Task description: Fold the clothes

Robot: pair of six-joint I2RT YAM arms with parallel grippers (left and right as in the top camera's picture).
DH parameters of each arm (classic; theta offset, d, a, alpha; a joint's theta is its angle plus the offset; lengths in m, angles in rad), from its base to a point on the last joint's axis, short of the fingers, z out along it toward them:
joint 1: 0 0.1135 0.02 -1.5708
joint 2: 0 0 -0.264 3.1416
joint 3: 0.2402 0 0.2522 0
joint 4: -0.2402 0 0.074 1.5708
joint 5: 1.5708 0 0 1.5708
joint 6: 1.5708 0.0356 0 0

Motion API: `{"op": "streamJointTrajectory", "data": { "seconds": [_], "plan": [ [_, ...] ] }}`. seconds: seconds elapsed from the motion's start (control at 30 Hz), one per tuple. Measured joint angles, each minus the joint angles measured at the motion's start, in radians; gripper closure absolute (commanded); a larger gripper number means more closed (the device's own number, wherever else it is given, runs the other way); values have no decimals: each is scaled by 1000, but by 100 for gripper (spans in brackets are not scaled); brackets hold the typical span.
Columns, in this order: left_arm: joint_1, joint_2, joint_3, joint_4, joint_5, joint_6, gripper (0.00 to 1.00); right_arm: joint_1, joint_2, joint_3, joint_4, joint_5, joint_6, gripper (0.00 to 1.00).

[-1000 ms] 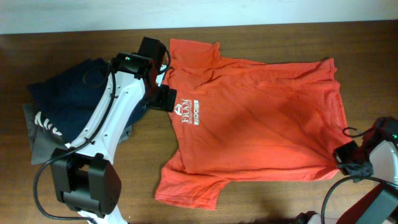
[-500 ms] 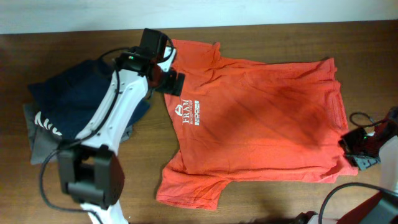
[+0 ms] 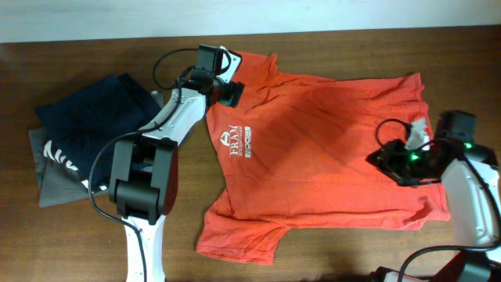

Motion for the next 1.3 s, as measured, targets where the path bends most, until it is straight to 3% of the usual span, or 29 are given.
{"op": "streamJointTrajectory", "data": {
  "seconds": [0.13,0.2,0.27,0.33,0.37,0.4,0.43,0.5,0.53,0.57,0.63,0.7,0.77,0.83,0.87,0.9,1.3],
  "plan": [
    [1,8,0,38,-14,9,40,51,0,0,13,-7,-8,56],
    [1,12,0,17,-15,12,39,62,0,0,19,-10,-11,55],
    [1,14,0,-13,-15,15,19,64,0,0,24,-10,-11,55],
    [1,18,0,-23,-15,19,8,64,0,0,34,-10,-11,55],
    [1,19,0,-23,-15,16,8,64,0,0,37,-10,-10,55],
    [1,19,0,-20,-15,16,11,64,0,0,40,-10,-11,55],
    [1,19,0,-15,-15,15,20,64,0,0,43,-10,-11,55],
    [1,19,0,3,-15,18,44,64,0,0,45,-6,-5,55],
    [2,19,0,18,-15,18,62,64,0,0,45,-2,-3,55],
    [3,21,0,35,-15,18,71,64,0,0,46,3,2,55],
    [4,23,0,65,-15,19,74,64,0,0,48,10,5,55],
    [4,26,0,67,-6,19,64,64,0,0,50,15,6,55],
    [4,31,0,54,1,21,65,64,0,0,50,21,7,55],
    [4,45,0,45,8,18,73,64,0,0,51,25,7,54],
    [4,51,0,45,9,18,83,64,0,0,51,28,8,54],
    [4,58,0,44,12,18,100,64,0,0,52,29,9,54],
    [4,74,71,23,16,15,100,64,0,0,52,47,15,54]
  ]
}}
